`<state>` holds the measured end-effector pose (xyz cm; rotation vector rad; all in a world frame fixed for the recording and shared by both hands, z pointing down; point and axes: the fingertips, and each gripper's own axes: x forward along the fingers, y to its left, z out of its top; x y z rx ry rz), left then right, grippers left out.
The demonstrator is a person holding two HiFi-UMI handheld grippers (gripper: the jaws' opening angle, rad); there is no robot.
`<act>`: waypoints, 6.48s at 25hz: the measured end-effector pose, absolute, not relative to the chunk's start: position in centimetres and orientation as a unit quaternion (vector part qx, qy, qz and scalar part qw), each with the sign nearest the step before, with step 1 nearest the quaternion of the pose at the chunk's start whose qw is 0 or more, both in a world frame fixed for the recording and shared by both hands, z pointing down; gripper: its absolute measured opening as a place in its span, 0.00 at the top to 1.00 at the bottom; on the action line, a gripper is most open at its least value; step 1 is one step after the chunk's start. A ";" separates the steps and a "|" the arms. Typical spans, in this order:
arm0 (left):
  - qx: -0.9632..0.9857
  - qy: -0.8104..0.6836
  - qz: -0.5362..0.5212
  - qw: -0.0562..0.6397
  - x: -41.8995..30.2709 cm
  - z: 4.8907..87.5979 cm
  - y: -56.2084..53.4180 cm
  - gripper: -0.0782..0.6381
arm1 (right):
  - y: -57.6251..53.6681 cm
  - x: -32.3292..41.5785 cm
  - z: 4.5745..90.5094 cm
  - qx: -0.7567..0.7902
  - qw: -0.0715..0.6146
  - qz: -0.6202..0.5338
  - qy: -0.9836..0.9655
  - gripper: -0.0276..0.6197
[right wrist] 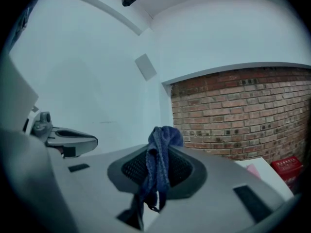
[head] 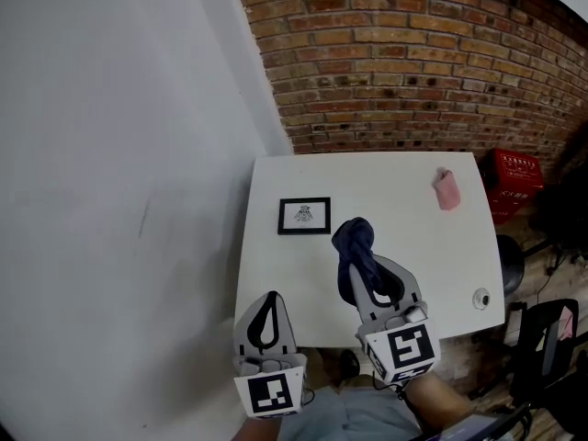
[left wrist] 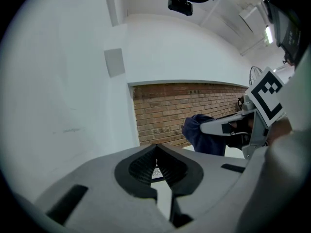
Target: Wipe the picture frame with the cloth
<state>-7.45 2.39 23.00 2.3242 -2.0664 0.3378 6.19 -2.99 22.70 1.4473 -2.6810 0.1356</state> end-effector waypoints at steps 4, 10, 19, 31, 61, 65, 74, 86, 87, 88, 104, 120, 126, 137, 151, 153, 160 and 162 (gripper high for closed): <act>0.749 -0.654 0.108 0.018 -9.0 24.5 -0.6 0.88 | -5.5 4.3 24.4 0.474 0.061 0.052 -0.877 0.83; 0.763 -0.636 0.113 0.035 -11.5 27.0 -5.7 0.88 | -9.9 0.3 27.5 0.471 0.092 0.070 -0.875 0.83; 0.764 -0.630 0.117 0.075 -15.5 31.3 -11.6 0.88 | -15.4 -5.9 31.5 0.457 0.124 0.110 -0.874 0.83; 0.765 -0.617 0.136 0.126 -17.0 36.6 -16.6 0.88 | -21.1 -9.8 37.5 0.438 0.160 0.149 -0.872 0.84; 0.757 -0.607 0.167 0.174 -19.4 43.7 -20.0 0.88 | -25.9 -12.0 47.9 0.428 0.244 0.201 -0.847 0.84; 0.760 -0.604 0.167 0.173 -19.0 43.4 -20.0 0.88 | -26.0 -11.2 47.8 0.437 0.244 0.203 -0.842 0.84; 0.771 -0.594 0.166 0.159 -17.9 43.2 -20.0 0.88 | -26.1 -9.3 48.0 0.458 0.242 0.205 -0.830 0.84; 0.780 -0.584 0.166 0.151 -16.3 42.6 -19.5 0.88 | -25.7 -6.1 48.3 0.484 0.241 0.215 -0.813 0.84; 0.781 -0.583 0.166 0.150 -16.2 42.5 -19.5 0.88 | -25.7 -5.9 48.3 0.486 0.242 0.215 -0.812 0.84; 0.782 -0.583 0.166 0.149 -16.0 42.4 -19.5 0.88 | -25.7 -5.6 48.2 0.488 0.242 0.215 -0.810 0.84; 0.796 -0.570 0.154 0.132 -14.0 40.8 -18.8 0.88 | -24.9 -1.6 47.1 0.525 0.233 0.221 -0.788 0.84; 0.765 -0.621 0.125 0.111 -14.5 35.5 -12.0 0.88 | -20.5 -2.8 40.0 0.497 0.207 0.161 -0.827 0.84; 0.748 -0.642 0.119 0.118 -15.9 34.6 -10.2 0.88 | -19.6 -6.3 38.9 0.466 0.201 0.152 -0.848 0.84; 0.730 -0.657 0.133 0.135 -19.5 36.6 -10.9 0.88 | -20.7 -11.0 41.6 0.439 0.209 0.172 -0.857 0.84; 0.733 -0.638 0.163 0.170 -21.1 41.0 -13.0 0.88 | -22.2 -11.9 47.2 0.444 0.239 0.209 -0.838 0.84; 0.733 -0.636 0.166 0.174 -21.1 41.4 -13.1 0.88 | -22.2 -11.8 47.5 0.445 0.241 0.209 -0.837 0.84; 0.741 -0.630 0.172 0.160 -20.9 41.7 -13.6 0.88 | -22.4 -11.0 47.9 0.452 0.245 0.211 -0.831 0.84; 0.743 -0.628 0.172 0.158 -20.6 41.8 -13.7 0.88 | -22.4 -10.6 48.0 0.454 0.245 0.212 -0.830 0.84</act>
